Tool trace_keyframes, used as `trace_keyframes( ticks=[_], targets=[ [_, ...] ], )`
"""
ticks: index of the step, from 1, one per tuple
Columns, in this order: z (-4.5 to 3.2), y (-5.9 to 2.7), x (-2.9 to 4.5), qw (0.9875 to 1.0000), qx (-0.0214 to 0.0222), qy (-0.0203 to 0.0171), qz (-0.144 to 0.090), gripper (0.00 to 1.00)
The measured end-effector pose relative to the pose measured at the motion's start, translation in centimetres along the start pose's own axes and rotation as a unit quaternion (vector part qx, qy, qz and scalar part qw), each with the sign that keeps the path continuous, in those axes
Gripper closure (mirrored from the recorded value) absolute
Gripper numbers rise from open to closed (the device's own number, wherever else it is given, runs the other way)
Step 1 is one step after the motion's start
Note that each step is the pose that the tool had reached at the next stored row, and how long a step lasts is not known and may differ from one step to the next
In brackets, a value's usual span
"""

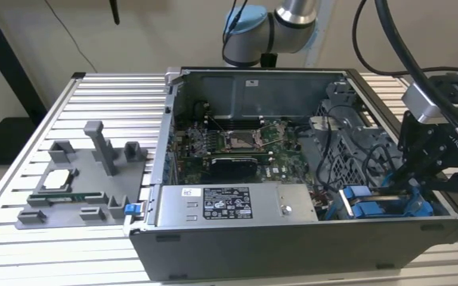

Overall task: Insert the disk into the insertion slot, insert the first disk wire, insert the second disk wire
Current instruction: 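Insert the first disk wire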

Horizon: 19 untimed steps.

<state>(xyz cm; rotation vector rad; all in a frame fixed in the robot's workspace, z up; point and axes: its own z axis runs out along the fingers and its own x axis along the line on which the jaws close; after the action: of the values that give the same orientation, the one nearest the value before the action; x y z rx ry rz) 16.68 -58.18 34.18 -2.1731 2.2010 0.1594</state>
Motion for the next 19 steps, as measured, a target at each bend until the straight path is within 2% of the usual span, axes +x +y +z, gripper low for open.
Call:
trace_keyframes(
  ticks=[12, 14, 19],
  targets=[
    [0.44, 0.03, 0.02, 1.0000, 0.0000, 0.0003, 0.000, 1.00],
    [0.62, 0.03, 0.01, 1.0000, 0.0002, -0.0008, 0.000, 1.00],
    [0.82, 0.02, 0.00, 1.0000, 0.0004, 0.0002, 0.000, 1.00]
  ],
)
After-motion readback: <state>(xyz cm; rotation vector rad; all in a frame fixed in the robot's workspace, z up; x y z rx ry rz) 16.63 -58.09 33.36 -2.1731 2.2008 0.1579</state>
